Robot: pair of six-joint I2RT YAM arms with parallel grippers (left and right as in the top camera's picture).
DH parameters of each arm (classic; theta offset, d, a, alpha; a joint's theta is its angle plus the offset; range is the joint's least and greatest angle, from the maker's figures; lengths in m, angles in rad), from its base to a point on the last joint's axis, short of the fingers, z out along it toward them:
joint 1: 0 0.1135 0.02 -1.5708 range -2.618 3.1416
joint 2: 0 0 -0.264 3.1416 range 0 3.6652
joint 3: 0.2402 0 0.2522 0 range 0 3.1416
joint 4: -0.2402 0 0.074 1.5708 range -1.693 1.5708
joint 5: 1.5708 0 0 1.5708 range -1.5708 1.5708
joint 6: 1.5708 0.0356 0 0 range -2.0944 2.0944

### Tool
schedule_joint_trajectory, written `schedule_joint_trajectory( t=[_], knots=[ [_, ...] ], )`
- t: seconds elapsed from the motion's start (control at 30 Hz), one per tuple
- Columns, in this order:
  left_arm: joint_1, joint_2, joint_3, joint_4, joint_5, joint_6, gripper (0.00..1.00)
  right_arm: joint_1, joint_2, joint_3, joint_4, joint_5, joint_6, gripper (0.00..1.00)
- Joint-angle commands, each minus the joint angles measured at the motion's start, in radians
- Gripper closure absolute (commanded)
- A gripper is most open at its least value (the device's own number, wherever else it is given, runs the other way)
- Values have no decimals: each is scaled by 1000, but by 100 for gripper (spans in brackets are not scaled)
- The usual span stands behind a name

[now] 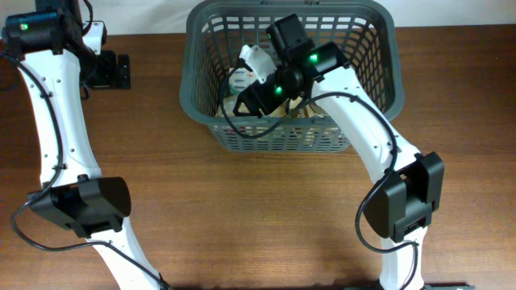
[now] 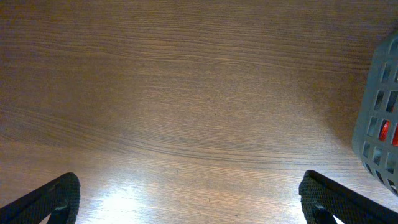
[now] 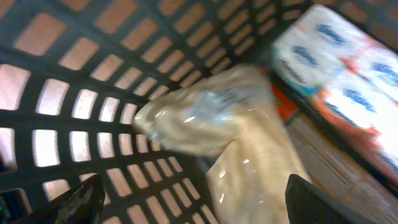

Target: Pack container

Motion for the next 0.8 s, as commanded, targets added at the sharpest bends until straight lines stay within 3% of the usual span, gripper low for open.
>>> schedule_joint_trajectory(
  t=[0.0,0.2,0.47,0.63,0.77],
  knots=[
    [6,5,-5,1,-4,-13,1,-53,-73,20,-6,35,60,13],
    [6,5,-5,2,-4,-13,1,-185,-239,180,-98,53,130,12],
    [6,5,-5,2,-4,-12,1,-229,-521,379,-317,515,131,12],
    [6,5,-5,2,-4,-12,1,-229,-776,390,-386,560,138,14],
    [6,5,-5,2,-4,-12,1,-229,-990,390,-599,727,189,20]
  ],
)
